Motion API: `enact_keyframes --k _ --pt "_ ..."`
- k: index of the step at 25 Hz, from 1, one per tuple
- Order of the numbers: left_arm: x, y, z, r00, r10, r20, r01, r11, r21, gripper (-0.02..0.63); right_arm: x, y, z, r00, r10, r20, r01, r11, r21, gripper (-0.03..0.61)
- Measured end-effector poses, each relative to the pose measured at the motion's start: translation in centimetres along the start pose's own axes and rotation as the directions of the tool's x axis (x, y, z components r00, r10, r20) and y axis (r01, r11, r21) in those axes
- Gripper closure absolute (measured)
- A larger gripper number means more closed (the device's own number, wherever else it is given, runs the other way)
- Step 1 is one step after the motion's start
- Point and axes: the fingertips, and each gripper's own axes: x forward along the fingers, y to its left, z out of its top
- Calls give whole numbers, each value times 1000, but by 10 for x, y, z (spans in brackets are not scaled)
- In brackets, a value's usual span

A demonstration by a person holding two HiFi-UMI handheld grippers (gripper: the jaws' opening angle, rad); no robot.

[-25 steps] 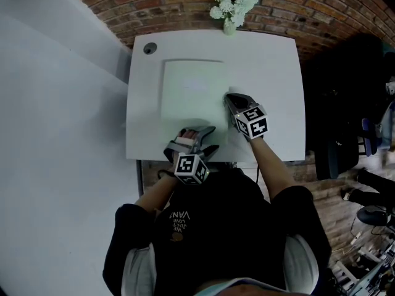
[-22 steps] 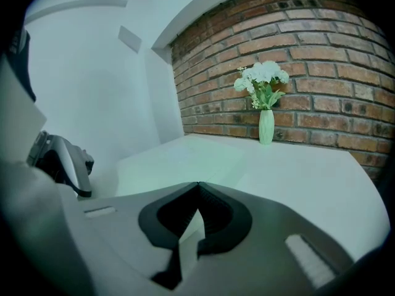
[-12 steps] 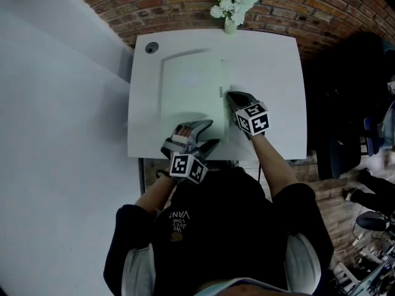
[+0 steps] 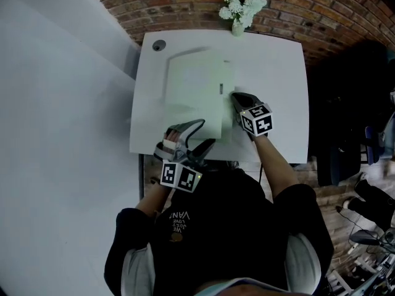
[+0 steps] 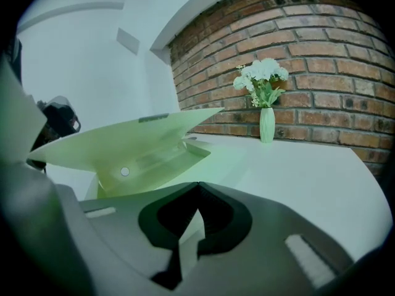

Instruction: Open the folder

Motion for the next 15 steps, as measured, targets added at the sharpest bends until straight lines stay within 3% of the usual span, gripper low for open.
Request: enact_keyframes --k 15 --pt "-48 50 -1 982 188 22 -185 977 -104 305 2 -1 0 1000 -9 -17 9 1000 -16 578"
